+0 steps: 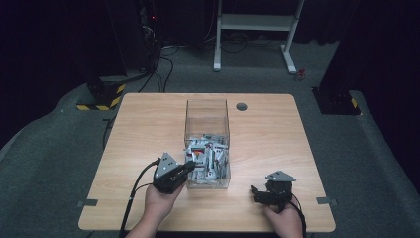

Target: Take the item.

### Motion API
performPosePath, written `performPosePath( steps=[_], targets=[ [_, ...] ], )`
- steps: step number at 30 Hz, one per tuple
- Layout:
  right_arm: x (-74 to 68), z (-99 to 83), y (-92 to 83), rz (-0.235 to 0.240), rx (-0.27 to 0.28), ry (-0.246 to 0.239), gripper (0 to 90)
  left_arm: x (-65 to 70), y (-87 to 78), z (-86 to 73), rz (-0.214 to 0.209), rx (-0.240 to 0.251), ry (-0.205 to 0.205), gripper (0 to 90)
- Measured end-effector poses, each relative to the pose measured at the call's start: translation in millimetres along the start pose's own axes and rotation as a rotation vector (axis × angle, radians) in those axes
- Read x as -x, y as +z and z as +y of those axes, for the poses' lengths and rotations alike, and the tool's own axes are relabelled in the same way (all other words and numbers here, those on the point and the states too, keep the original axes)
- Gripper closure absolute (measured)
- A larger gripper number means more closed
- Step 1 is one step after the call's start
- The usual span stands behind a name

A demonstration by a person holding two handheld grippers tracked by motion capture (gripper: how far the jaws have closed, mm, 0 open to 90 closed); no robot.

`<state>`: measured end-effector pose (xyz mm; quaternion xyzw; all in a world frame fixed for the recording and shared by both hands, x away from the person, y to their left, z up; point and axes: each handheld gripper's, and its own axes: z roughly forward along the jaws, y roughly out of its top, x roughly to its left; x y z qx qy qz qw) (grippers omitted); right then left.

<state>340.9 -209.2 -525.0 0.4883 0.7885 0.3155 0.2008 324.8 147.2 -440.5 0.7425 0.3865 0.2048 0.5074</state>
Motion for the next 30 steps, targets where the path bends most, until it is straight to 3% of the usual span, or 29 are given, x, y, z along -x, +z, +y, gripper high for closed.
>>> performPosePath(
  steps=[30],
  targets=[
    [0.0,0.0,-0.1,0.0,0.0,-0.002,7.9,-2.1,-11.1,8.4,0.011,0.062,-0.001,87.8]
  ],
)
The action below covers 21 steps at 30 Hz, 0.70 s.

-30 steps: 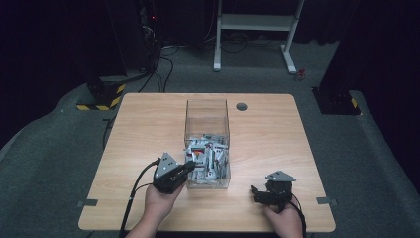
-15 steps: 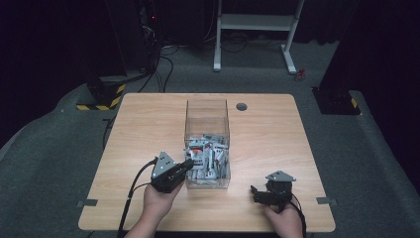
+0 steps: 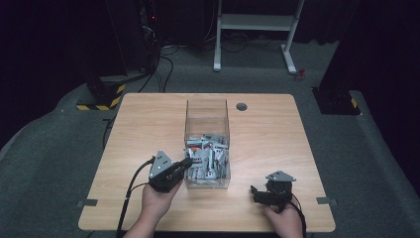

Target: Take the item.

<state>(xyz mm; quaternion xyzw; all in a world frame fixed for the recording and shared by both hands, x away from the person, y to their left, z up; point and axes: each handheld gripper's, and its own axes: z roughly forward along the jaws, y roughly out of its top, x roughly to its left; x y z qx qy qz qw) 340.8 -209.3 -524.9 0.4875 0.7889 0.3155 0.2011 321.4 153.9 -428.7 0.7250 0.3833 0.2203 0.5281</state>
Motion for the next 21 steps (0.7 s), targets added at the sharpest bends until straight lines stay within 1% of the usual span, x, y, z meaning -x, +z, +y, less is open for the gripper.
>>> performPosePath(
  steps=[6,21],
  targets=[
    [0.0,0.0,0.0,0.0,0.0,0.0,7.9,0.9,-0.7,4.0,-0.006,0.017,-0.004,87.8],
    [0.0,0.0,0.0,0.0,0.0,-0.001,7.9,0.4,-7.1,14.8,-0.001,0.051,0.011,87.8]
  ],
)
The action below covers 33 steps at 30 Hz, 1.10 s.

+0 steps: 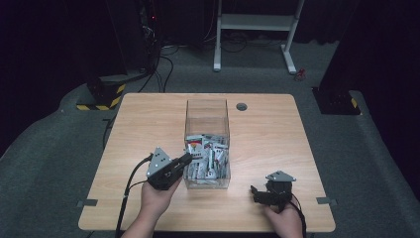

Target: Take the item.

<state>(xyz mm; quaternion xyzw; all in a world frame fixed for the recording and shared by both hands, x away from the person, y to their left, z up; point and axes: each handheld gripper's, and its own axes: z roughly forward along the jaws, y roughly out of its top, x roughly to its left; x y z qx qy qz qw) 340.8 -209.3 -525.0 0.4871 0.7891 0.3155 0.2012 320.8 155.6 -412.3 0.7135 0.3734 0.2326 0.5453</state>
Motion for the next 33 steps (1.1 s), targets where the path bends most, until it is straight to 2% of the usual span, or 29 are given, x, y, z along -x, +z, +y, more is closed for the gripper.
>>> performPosePath(
  steps=[17,33],
  targets=[
    [0.1,0.0,0.1,0.0,0.001,-0.001,8.0,-6.1,-8.5,7.2,0.021,0.029,0.002,87.8],
    [0.0,0.0,0.0,0.0,0.0,0.0,7.9,-25.9,-21.0,12.8,0.073,0.037,0.019,87.7]
  ],
)
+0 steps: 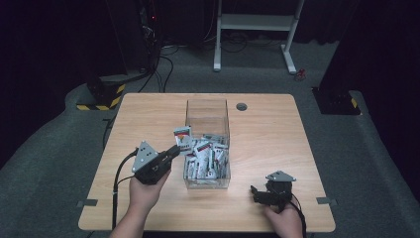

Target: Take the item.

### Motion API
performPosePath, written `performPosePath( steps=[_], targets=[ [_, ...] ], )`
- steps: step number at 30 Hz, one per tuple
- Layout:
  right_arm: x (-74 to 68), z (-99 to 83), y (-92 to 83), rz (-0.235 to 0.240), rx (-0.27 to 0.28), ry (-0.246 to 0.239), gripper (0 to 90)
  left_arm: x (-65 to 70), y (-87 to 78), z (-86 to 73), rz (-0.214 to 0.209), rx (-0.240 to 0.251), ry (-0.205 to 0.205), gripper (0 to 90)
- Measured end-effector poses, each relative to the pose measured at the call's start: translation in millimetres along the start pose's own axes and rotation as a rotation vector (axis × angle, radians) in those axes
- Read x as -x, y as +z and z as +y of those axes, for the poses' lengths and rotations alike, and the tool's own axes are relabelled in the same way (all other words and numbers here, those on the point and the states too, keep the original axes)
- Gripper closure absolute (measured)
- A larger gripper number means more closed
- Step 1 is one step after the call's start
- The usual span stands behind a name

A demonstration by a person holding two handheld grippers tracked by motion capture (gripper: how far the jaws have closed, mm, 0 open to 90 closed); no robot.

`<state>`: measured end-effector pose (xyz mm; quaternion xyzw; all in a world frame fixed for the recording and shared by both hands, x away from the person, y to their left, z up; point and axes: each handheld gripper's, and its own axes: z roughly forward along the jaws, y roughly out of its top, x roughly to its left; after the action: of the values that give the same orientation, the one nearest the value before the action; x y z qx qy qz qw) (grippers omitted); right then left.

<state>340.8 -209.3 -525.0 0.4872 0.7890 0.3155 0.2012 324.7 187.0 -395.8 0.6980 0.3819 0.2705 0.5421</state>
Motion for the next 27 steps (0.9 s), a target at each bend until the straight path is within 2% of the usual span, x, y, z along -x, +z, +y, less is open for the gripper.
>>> performPosePath(
  steps=[12,27],
  targets=[
    [-0.4,-0.7,-0.6,0.001,0.0,-0.002,8.0,-25.8,-8.3,-4.3,0.036,-0.01,-0.028,87.4],
    [-0.4,-0.7,-0.6,0.001,0.0,-0.002,7.9,-56.9,-21.0,-19.7,0.115,-0.016,-0.087,87.4]
  ],
)
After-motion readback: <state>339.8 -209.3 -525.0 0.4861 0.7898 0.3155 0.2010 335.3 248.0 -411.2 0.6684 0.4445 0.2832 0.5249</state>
